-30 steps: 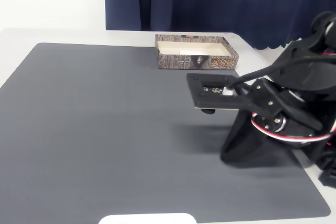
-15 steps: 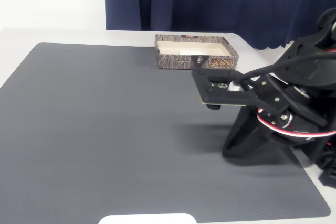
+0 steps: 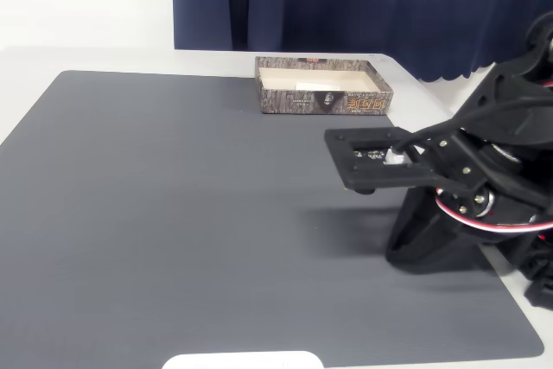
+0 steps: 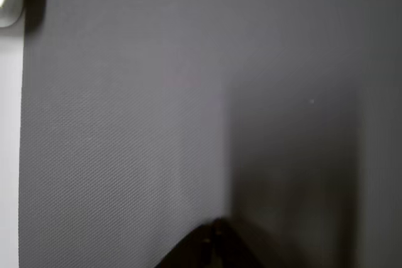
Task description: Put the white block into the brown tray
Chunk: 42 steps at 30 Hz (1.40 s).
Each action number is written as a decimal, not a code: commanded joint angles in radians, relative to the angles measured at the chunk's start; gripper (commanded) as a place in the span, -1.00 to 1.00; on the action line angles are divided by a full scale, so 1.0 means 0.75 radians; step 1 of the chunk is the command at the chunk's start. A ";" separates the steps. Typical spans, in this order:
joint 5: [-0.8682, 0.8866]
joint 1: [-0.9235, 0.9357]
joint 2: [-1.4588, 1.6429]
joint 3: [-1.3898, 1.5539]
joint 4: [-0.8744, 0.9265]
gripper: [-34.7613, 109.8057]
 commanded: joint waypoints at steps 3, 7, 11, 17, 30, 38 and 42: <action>-0.022 0.010 -0.010 -0.004 0.016 -0.51; -0.022 0.010 -0.010 -0.004 0.018 -0.50; -0.027 0.010 -0.010 -0.004 0.018 -0.50; -0.025 0.010 -0.010 -0.004 0.018 -0.50; -0.025 0.010 -0.010 -0.004 0.018 -0.50; -0.025 0.010 -0.010 -0.004 0.018 -0.50; -0.025 0.010 -0.010 -0.004 0.018 -0.50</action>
